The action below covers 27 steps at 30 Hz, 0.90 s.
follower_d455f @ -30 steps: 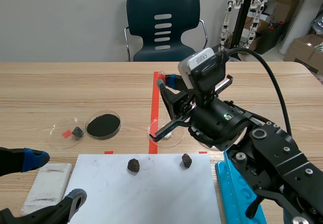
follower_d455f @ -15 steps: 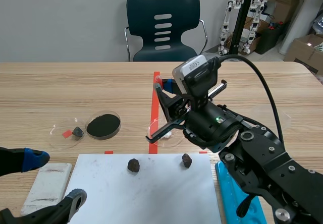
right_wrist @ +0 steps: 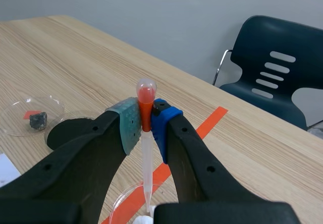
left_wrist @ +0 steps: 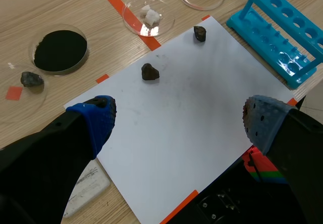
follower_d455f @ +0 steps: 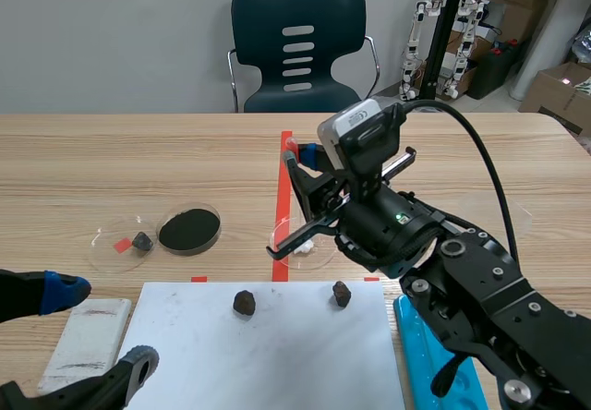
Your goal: Squeeze the dropper onto the mineral
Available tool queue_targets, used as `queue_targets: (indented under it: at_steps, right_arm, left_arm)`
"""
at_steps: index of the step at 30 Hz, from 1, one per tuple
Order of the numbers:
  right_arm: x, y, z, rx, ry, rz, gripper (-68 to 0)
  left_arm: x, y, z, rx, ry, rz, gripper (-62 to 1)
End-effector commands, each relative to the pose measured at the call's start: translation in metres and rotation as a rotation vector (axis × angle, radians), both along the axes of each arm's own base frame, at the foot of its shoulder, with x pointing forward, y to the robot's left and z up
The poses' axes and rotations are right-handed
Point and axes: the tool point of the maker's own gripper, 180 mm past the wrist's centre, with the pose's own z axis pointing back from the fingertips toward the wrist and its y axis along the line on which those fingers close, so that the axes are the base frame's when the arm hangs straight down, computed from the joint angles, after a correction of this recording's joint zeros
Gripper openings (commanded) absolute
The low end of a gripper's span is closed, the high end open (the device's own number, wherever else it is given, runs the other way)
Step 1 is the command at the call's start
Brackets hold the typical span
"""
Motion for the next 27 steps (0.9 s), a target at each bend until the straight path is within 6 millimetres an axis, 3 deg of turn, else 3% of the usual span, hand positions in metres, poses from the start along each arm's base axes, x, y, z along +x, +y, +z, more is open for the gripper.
queue_targets:
  at_steps: [1,27]
  right_arm:
    - [0.0065,0.0003,0.0135,0.020,-0.033,-0.003,-60.7]
    - [0.0110,-0.0055,0.0120,0.017,-0.025,-0.043,-61.2]
  left_arm:
    - [0.0018,-0.0049,0.0110,-0.029,-0.027,-0.001,-8.2]
    - [0.0018,-0.0049,0.0110,-0.029,-0.027,-0.001,-8.2]
